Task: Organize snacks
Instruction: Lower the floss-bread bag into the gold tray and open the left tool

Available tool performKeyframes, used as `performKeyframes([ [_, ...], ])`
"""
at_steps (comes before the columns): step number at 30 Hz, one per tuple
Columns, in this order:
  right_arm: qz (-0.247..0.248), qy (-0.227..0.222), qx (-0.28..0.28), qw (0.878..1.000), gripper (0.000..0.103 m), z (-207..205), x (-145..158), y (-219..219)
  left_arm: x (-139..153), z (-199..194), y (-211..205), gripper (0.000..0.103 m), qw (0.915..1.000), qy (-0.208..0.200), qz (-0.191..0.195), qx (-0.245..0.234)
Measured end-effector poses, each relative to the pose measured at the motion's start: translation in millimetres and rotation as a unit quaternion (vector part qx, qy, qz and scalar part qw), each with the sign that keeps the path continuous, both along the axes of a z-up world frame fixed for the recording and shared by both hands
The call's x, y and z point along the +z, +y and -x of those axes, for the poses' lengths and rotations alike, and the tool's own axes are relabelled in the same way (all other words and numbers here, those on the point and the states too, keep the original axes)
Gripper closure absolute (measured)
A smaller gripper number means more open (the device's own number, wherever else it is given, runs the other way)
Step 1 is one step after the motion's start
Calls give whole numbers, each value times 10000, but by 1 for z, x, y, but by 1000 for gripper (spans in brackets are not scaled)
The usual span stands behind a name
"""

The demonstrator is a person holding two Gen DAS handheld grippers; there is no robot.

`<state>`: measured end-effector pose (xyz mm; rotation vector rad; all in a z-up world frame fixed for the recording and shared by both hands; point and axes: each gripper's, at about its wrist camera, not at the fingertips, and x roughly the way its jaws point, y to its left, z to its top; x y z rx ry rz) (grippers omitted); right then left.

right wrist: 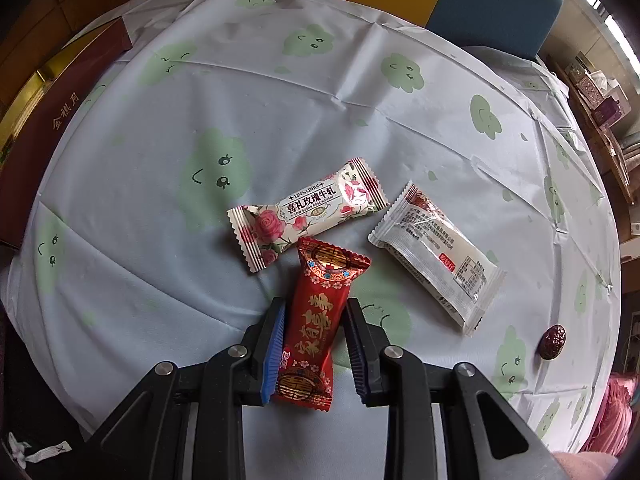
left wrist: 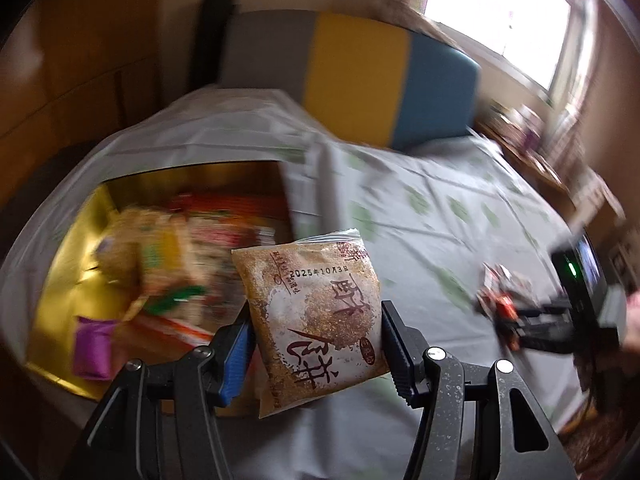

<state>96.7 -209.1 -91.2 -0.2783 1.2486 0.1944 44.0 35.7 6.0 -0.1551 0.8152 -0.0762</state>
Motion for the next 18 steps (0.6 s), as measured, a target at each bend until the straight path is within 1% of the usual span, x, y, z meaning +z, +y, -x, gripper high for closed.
performKeyframes([
  [2, 0, 2, 5, 10000, 74, 0, 0, 0, 2, -1, 23, 44, 9994, 12, 53, 349],
  [4, -1, 2, 3, 10000, 74, -1, 0, -1, 1, -3, 53, 44, 9967, 73, 109, 797],
  [5, 7, -3, 9, 10000, 74, 0, 0, 0, 0, -4, 63, 44, 9955, 105, 163, 930],
  [9, 15, -5, 27, 10000, 74, -1, 2, -2, -13, -4, 108, 44, 9867, 360, 362, 1543],
  [12, 17, -6, 27, 10000, 74, -1, 2, -2, -22, -2, 128, 44, 9806, 503, 541, 1816],
  [16, 33, -15, 38, 10000, 74, -1, 2, -1, -33, -2, 134, 44, 9773, 548, 498, 1987],
  [18, 37, -19, 34, 10000, 74, -1, 2, -1, -40, -6, 135, 43, 9760, 692, 490, 2004],
])
